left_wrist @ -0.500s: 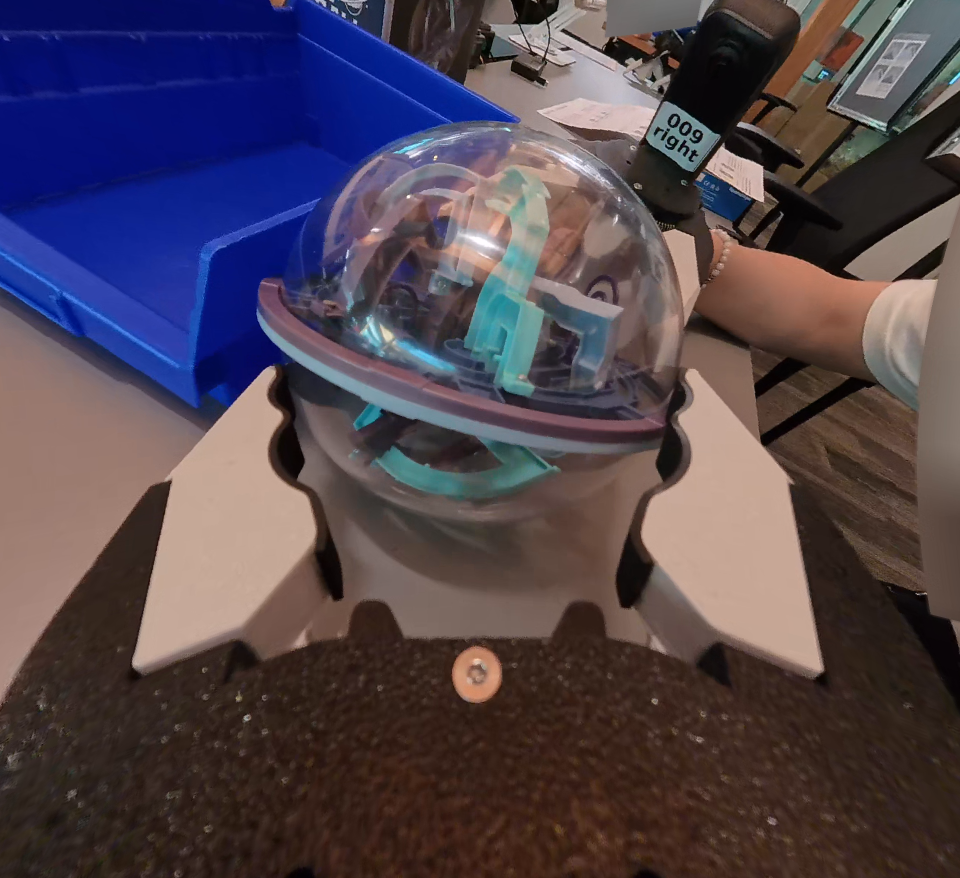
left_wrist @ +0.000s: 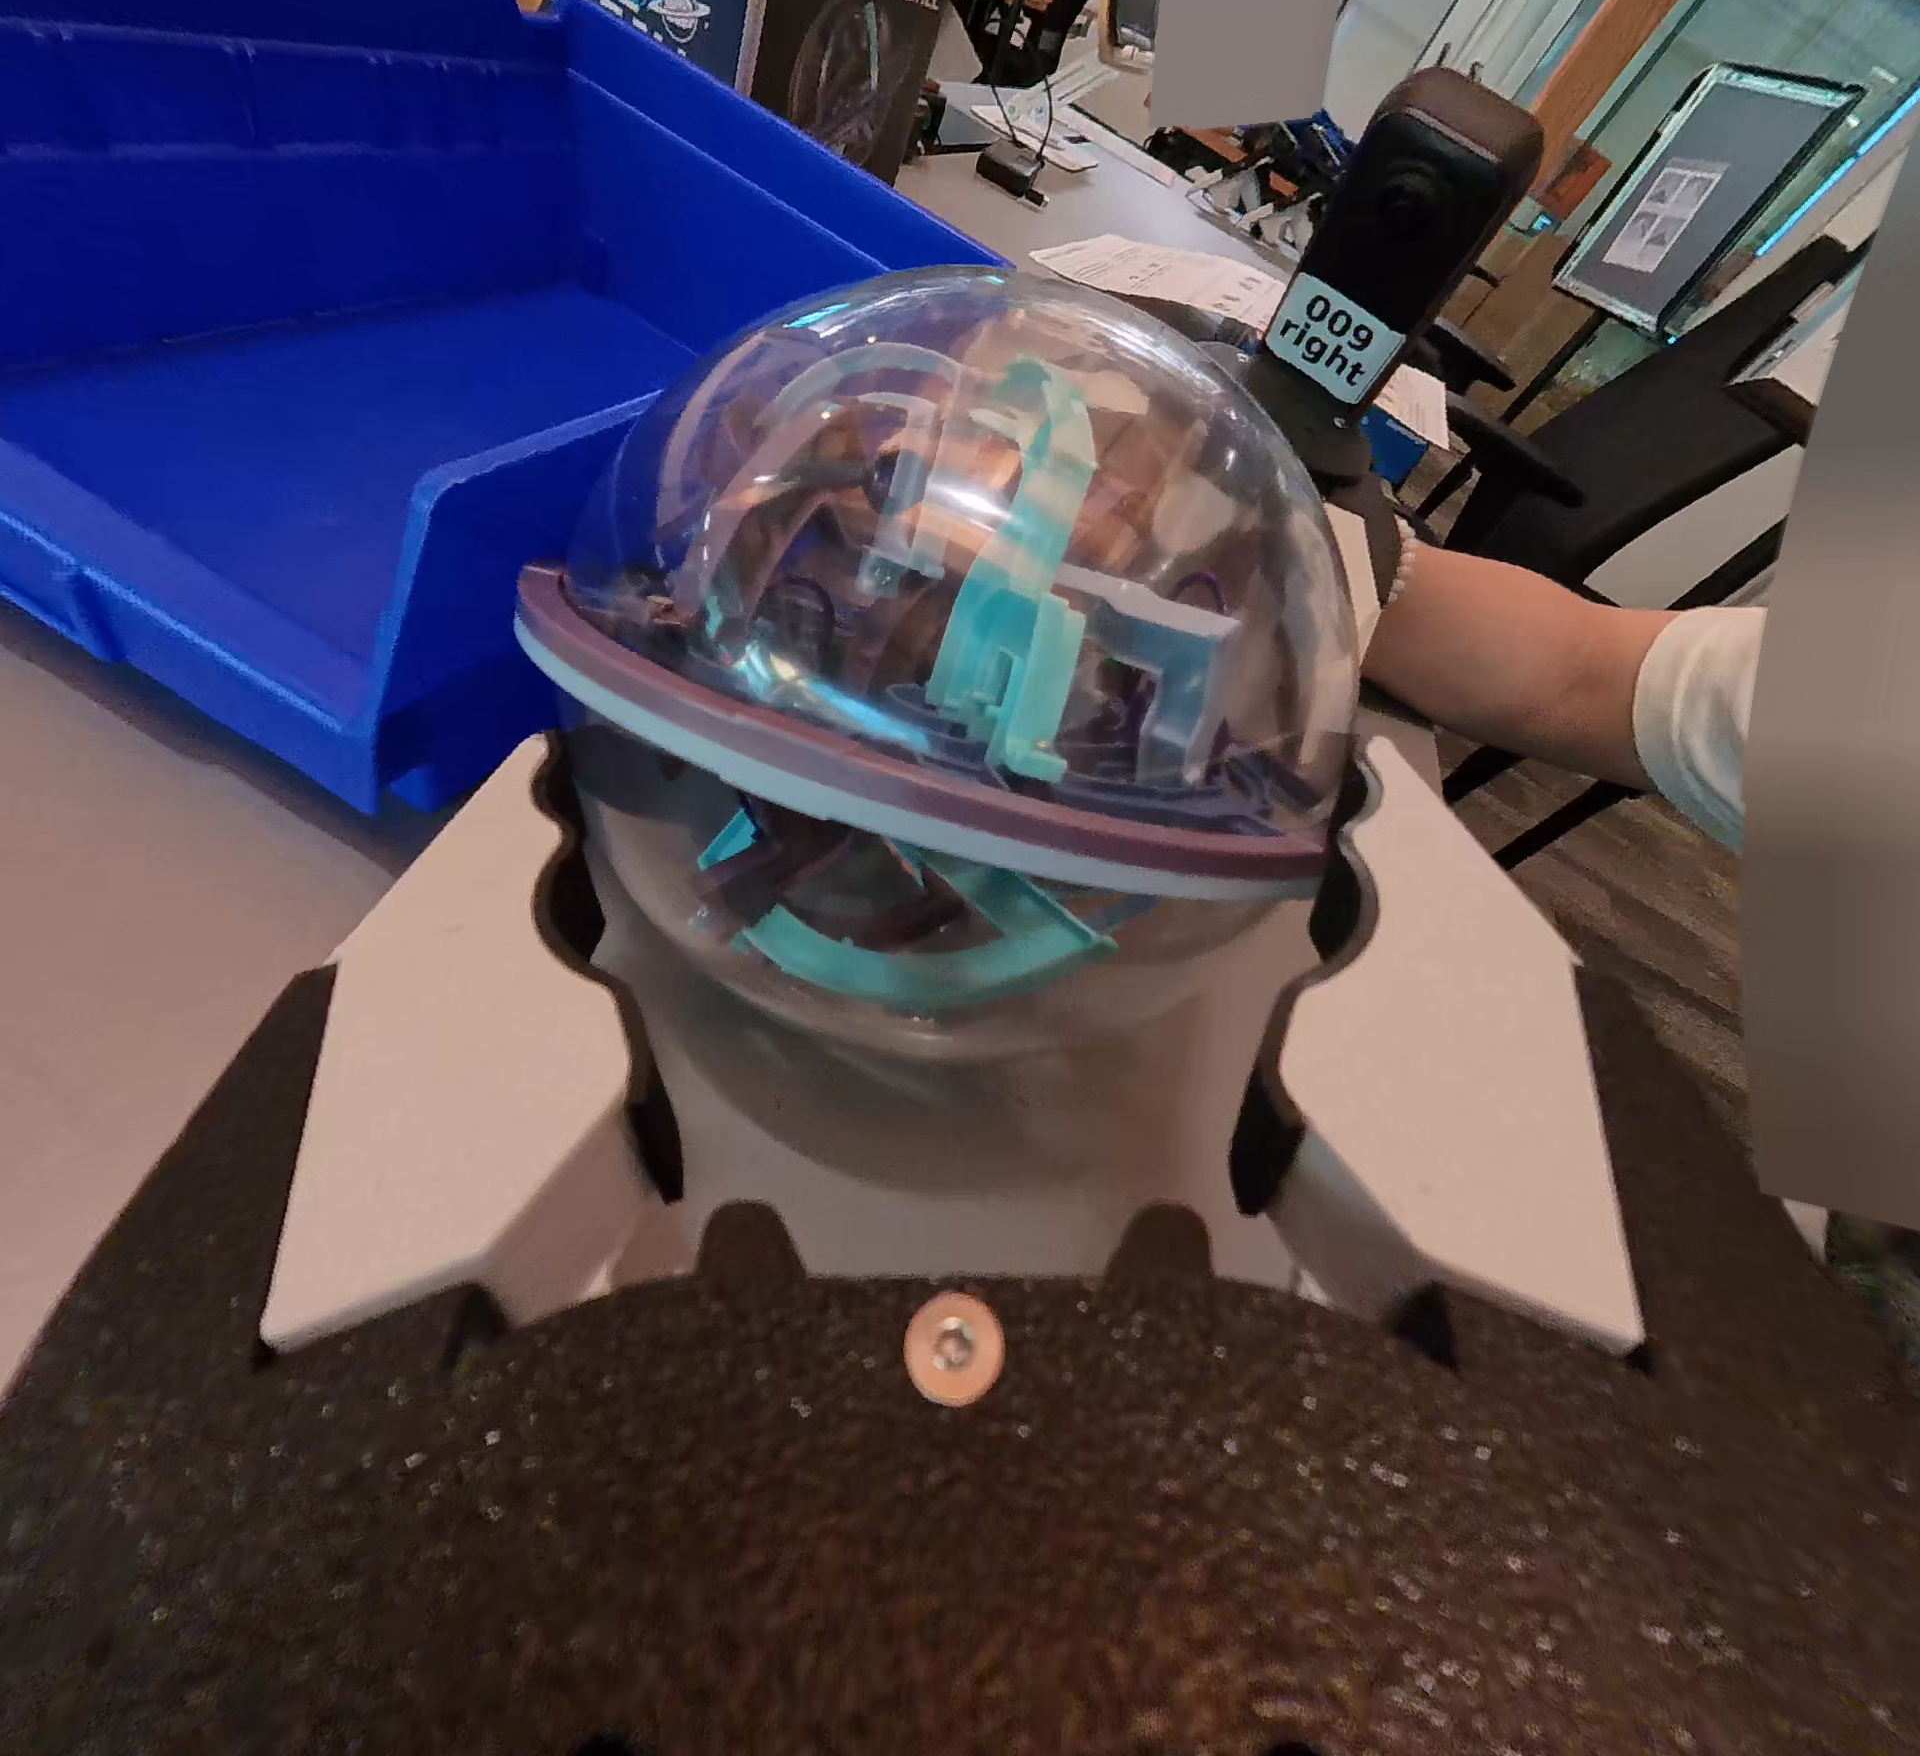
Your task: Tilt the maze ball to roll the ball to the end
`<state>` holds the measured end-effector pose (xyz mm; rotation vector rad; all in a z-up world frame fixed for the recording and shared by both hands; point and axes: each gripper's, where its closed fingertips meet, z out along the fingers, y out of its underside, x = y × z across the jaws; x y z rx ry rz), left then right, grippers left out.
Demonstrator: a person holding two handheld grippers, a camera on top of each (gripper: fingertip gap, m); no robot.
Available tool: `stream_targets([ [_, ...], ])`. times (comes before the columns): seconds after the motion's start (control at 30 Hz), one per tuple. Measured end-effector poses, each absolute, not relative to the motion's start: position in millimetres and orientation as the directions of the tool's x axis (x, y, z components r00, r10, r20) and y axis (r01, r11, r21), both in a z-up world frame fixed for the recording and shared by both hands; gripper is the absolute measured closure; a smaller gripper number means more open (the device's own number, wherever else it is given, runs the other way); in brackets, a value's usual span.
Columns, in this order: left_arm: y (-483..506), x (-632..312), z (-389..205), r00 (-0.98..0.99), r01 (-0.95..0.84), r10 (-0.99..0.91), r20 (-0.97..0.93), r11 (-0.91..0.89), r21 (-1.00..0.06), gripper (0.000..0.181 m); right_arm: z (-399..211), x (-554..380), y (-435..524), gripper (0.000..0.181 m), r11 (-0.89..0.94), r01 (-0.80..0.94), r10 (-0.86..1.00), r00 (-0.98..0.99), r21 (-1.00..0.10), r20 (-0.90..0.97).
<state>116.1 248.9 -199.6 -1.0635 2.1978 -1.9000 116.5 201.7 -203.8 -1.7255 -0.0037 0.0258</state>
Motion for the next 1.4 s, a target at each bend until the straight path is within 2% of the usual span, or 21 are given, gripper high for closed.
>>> stream_targets([
  [0.4, 244, 101, -201, -0.84, -0.226, -0.534, 0.092, 0.19, -0.955, 0.044, -212, 103, 196, 0.051, -0.201, 0.261, -0.018, 0.963, -0.944, 0.27],
  [0.6, 244, 104, -200, -0.837, -0.233, -0.537, 0.101, 0.184, -0.955, 0.044, -213, 106, 196, 0.051, -0.207, 0.244, -0.02, 0.967, -0.948, 0.253],
  [1.4, 246, 99, -204, -0.838, -0.166, -0.543, 0.047, 0.172, -0.971, 0.044, -213, 102, 198, 0.051, -0.189, 0.348, -0.016, 0.934, -0.918, 0.358],
])
